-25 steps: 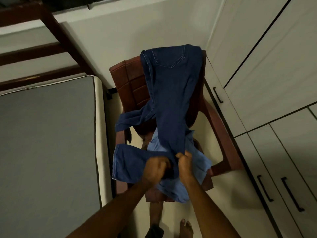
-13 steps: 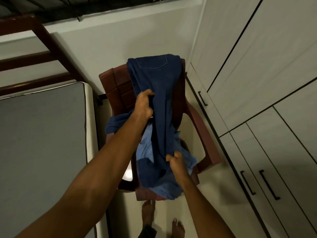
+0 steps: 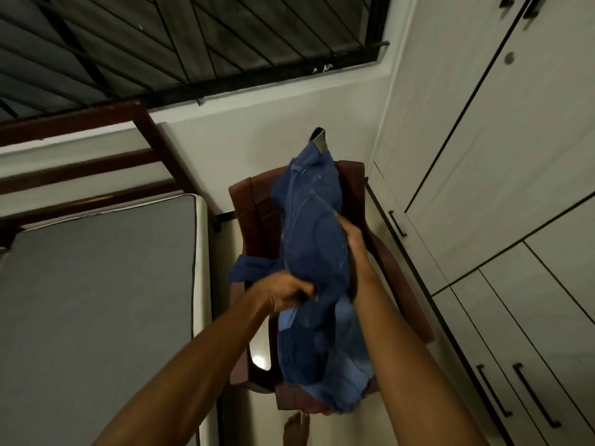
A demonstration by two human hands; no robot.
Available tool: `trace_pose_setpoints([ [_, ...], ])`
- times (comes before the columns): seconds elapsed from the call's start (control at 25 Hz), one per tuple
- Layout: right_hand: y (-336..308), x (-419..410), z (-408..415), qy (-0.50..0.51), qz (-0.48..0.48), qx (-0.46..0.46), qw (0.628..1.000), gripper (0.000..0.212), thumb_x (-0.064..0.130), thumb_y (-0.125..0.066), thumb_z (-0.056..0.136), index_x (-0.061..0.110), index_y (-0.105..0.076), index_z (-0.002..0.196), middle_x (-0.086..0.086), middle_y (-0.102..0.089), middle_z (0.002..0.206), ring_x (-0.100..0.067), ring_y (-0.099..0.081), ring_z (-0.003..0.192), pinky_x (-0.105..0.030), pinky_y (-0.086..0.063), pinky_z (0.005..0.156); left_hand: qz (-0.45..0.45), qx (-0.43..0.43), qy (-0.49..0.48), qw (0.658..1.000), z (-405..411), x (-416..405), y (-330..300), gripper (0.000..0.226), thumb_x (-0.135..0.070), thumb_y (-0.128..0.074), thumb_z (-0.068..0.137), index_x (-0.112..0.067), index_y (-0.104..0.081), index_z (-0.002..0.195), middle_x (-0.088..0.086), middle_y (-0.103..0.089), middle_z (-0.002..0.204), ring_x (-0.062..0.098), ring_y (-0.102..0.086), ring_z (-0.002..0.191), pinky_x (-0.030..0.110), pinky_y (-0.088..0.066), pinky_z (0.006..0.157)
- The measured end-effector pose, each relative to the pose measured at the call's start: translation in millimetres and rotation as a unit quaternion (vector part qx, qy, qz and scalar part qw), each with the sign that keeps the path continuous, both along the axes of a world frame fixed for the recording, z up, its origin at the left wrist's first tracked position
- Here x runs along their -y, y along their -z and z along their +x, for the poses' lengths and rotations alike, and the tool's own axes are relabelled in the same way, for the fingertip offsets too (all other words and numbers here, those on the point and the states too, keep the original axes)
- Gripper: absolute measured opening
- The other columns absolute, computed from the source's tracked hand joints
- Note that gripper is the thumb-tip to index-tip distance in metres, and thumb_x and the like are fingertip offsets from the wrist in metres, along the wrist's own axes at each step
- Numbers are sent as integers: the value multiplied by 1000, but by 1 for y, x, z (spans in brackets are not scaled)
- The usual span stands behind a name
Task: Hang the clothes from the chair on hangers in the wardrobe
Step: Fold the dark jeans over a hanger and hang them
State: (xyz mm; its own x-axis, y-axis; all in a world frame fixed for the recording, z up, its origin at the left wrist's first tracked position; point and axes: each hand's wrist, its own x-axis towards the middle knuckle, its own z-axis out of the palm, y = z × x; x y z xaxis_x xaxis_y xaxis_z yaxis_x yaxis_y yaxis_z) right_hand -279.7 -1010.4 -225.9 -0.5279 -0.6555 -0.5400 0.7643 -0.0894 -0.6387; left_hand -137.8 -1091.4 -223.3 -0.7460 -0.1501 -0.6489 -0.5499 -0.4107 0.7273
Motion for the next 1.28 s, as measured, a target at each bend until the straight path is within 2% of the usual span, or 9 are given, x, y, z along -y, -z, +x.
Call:
trace_pose_setpoints([
  [0.16,2,-20,31,-11,54,14,998,31,11,-65,82,-2,-70,110,-21,-70,105,-35,-67,95,-43,-56,89,-9,26,152,988,55,6,31,42,10,-75,79,-1,-66,118,14,-71,120,27,-67,116,41,-52,105],
  [0.32,-3,-73,63,20,7,29,999,37,-4,-51,77,-4,-67,110,-23,-72,97,-37,-71,82,-42,-59,72,155,-4,0,988,85,7,58,66,-13,-89,71,-5,-60,129,17,-57,141,37,-53,131,49,-31,121],
  [0.44,-5,-106,77,27,-6,32,999,51,-4,-56,68,-6,-64,118,-24,-71,107,-41,-69,91,-45,-58,78,220,-30,-187,957,76,-11,50,59,-44,-79,85,-9,-65,130,16,-59,138,34,-55,127,46,-33,119],
  [0.56,-19,-129,92,14,-7,-4,1000,72,-4,-67,56,-8,-61,128,-26,-66,120,-44,-65,102,-49,-55,88,227,-62,-259,937,59,-36,21,64,-36,-79,84,-10,-60,139,15,-64,137,34,-62,126,48,-55,99],
  [0.68,-32,-157,101,32,10,-10,999,83,4,-81,33,-5,-69,115,-25,-67,115,-44,-64,98,-49,-53,90,208,-93,-248,942,56,-66,-13,54,-31,-76,84,-11,-65,133,15,-66,134,32,-67,118,48,-55,94],
  [0.8,-58,-183,103,40,-6,-38,998,58,-6,-66,45,0,-77,102,-22,-71,110,-42,-65,99,-51,-50,95,185,-105,-229,950,55,-84,-40,43,-27,-74,86,-11,-68,126,16,-67,132,32,-69,114,47,-53,95],
  [0.92,-85,-217,97,28,-28,-79,996,65,-16,-59,48,3,-75,108,-18,-73,110,-37,-68,100,-49,-51,97,160,-156,-221,949,49,-107,-78,35,-21,-76,84,-10,-74,117,16,-69,129,32,-67,117,51,-46,108],
  [1.04,-107,-250,95,8,-28,-126,992,60,-23,-60,55,5,-77,105,-16,-73,111,-34,-68,104,-47,-52,97,131,-221,-198,946,51,-136,-124,16,-11,-67,89,-11,-83,93,12,-77,107,27,-74,97,47,-51,100],
  [1.28,-135,-304,100,59,-33,-181,981,58,-20,-59,58,2,-68,111,-14,-74,99,-31,-68,91,-31,-58,64,44,-244,-110,962,47,-186,-160,51,-6,-77,72,-5,-66,123,15,-73,120,33,-68,111,44,-54,93],
])
